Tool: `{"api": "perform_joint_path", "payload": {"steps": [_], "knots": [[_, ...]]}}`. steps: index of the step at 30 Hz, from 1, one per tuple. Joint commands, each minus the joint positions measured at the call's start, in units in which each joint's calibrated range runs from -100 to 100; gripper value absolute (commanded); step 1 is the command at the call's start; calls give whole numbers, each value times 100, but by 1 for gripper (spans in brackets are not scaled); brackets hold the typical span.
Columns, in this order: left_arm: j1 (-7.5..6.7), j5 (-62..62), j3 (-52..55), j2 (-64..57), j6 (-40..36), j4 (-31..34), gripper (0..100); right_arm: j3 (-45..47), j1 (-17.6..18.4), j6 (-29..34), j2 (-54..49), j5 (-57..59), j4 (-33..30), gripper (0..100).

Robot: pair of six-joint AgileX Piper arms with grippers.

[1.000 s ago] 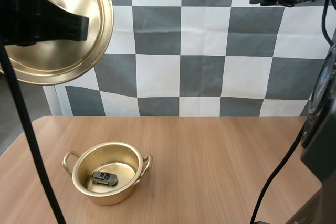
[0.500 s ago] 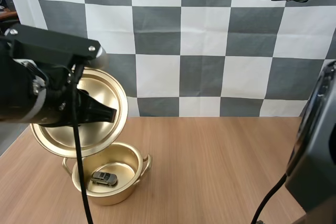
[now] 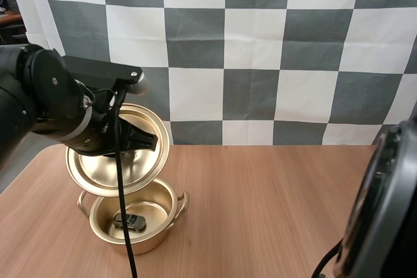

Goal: Open the pot, put the car inside, and close it

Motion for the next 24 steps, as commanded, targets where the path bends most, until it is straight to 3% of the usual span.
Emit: {"api": "perform_joint_path", "payload": {"steps": [1,12,24], "knots": [[4,83,4,179,1,-4,0,5,-5,-1,-43,0,-10,42],[4,409,93,978,1,-4,0,5,-5,-1,-58,0,-68,42],[4,-479,997,1231,80,-4,0,5,-5,-1,-58,0,-68,42]]}}
